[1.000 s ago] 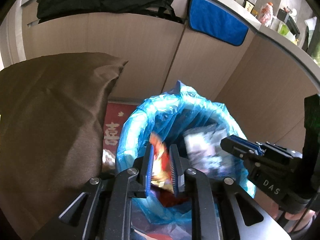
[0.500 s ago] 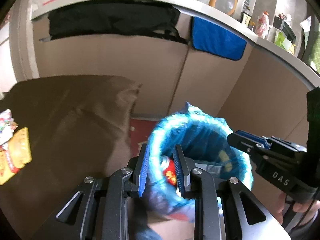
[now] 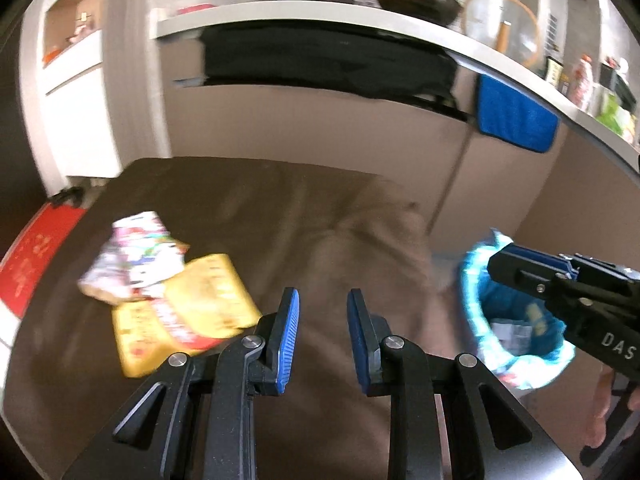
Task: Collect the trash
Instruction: 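Return to the table and grasp the pink Kleenex tissue pack with the right tool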
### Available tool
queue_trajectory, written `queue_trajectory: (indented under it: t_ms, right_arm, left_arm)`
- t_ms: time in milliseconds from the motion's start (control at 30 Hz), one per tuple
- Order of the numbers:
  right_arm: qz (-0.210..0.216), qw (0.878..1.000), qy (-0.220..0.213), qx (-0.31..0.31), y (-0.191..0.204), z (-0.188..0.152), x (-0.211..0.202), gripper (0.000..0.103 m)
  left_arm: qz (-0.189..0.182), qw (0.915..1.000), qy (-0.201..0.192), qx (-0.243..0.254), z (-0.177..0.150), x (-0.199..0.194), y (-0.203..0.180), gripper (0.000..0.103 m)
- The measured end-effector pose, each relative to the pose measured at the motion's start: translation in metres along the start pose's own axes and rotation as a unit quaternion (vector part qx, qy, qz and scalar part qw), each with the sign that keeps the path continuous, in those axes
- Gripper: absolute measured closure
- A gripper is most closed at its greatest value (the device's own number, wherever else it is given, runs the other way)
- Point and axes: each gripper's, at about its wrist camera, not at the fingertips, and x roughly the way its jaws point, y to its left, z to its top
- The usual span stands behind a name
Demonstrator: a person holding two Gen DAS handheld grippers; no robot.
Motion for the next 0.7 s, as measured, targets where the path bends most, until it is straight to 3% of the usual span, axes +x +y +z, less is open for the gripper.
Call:
queue_trajectory:
  t_ms: [333, 467, 700]
  right_arm:
    - [0.055, 0.995, 0.007, -0.080, 0.099, 0.019, 0.065, 0.081]
    - [0.075, 0.991, 0.019, -0.108, 0.124, 0.023, 0.100, 0.081]
    - [0.097, 0.988, 0.056, -0.105, 0.149, 0.039, 0.167, 0.081]
  left_arm:
    - [0.049, 0.9971, -0.029, -0.051, 0.000, -0.020, 0.135, 0.077]
    - [0.037, 0.9962, -0.056, -0.055, -0.001, -0.021, 0.183, 0.076]
    - [0.026, 0.9975, -0.048, -0.045, -0.007, 0.005, 0.221, 0.053]
